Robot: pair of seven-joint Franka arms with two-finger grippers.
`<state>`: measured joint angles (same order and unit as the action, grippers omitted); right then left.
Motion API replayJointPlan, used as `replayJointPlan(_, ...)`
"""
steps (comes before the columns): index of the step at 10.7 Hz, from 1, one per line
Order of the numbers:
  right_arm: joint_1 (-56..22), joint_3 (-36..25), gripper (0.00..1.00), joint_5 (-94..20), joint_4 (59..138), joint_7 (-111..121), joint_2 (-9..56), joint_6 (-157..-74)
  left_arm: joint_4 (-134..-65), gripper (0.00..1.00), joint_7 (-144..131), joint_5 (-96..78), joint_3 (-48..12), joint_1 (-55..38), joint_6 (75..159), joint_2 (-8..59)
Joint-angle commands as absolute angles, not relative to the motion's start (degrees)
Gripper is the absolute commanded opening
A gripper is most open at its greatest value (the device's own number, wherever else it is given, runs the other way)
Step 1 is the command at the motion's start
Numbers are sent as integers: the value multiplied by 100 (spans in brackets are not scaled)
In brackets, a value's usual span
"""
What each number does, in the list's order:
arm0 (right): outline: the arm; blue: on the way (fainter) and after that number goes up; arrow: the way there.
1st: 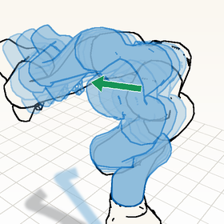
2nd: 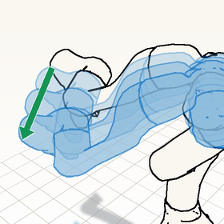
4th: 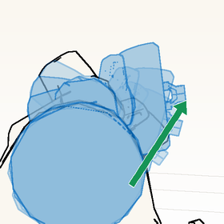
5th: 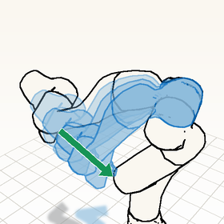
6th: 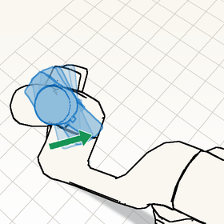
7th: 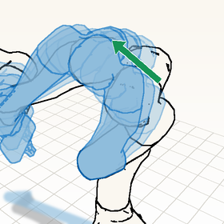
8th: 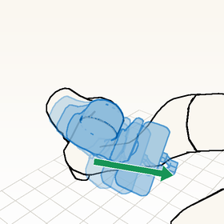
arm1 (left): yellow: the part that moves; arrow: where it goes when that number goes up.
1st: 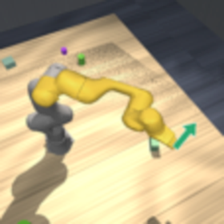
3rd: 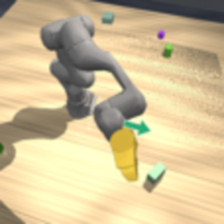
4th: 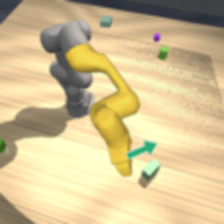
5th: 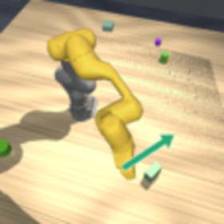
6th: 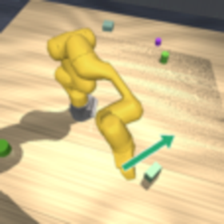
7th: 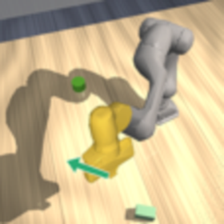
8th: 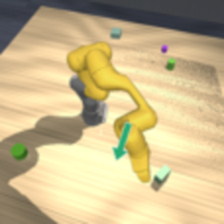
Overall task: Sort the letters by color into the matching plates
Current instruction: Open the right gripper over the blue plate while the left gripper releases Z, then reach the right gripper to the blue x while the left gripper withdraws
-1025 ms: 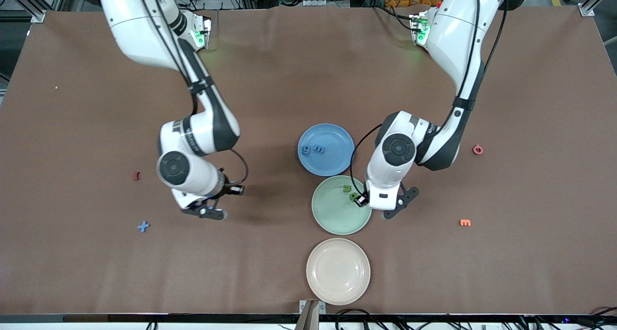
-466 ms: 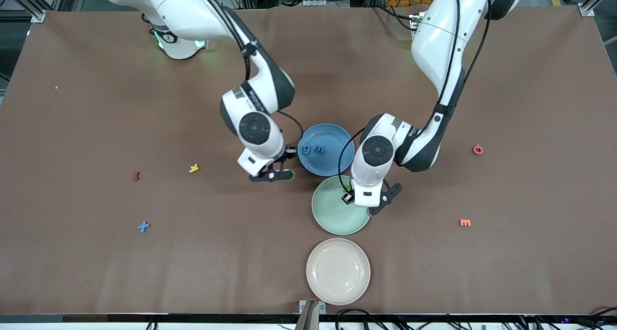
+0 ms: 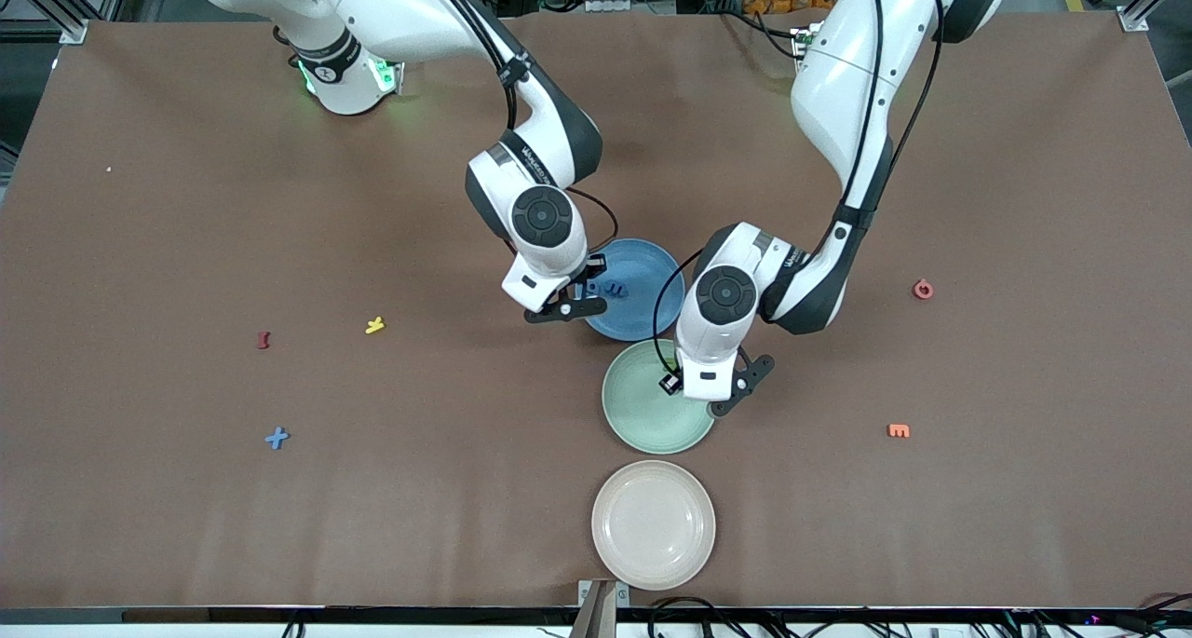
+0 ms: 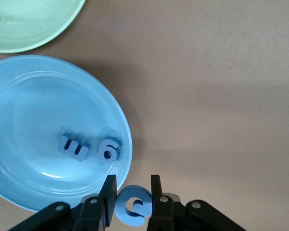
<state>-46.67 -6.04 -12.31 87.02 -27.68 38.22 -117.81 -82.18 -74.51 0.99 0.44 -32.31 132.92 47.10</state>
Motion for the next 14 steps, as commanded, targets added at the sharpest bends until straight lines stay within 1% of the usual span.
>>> replayJointPlan(1,-4606,-475,30,-1256,8571,-2883,3884,-11795,-8068,74,-7480,114,140,-3270,13271,4773)
replayJointPlan(2,-4579,-483,30,-1353,8491,-2874,3902,-11778,-8068,85,-7427,114,149,-3261,13271,4764)
replayJointPlan(3,-4579,-475,30,-1354,8464,-2874,3911,-11777,-8068,88,-7375,114,141,-3261,13271,4755)
replayJointPlan(7,-4570,-510,30,-1652,7815,-2865,4192,-11830,-8060,90,-7094,132,176,-3191,13193,4545)
replayJointPlan(10,-4562,-510,30,-1652,7682,-2839,4280,-12294,-8060,92,-6707,123,185,-2910,12824,4255)
replayJointPlan(12,-4596,-510,30,-1644,7620,-2839,4446,-12716,-8068,100,-6260,132,184,-2708,12666,4044)
replayJointPlan(13,-4605,-510,35,-1644,7603,-2839,4447,-12753,-8068,100,-6119,132,176,-2559,12630,3904)
replayJointPlan(14,-4623,-510,47,-1635,7603,-2856,4447,-12753,-8068,100,-6065,132,176,-2488,12630,3824)
